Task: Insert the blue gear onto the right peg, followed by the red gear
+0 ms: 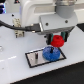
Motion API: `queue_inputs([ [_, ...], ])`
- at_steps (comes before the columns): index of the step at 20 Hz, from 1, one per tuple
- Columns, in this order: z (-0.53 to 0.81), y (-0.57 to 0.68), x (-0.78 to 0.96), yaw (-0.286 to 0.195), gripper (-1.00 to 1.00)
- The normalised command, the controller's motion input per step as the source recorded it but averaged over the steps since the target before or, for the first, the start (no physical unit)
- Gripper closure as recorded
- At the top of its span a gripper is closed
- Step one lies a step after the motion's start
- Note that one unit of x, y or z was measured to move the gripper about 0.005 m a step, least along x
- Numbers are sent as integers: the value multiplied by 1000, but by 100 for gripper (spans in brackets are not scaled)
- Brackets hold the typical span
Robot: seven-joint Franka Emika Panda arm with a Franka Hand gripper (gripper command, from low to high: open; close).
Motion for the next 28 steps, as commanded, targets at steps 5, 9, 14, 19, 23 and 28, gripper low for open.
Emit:
queue_inputs([
  [5, -111, -158, 201, 0, 100],
  [9, -95, -120, 219, 0, 100],
  [14, 90, -144, 202, 0, 100],
  [19, 266, -38, 203, 0, 100],
  [23, 315, -84, 244, 0, 100],
  [28, -45, -39, 145, 0, 100],
])
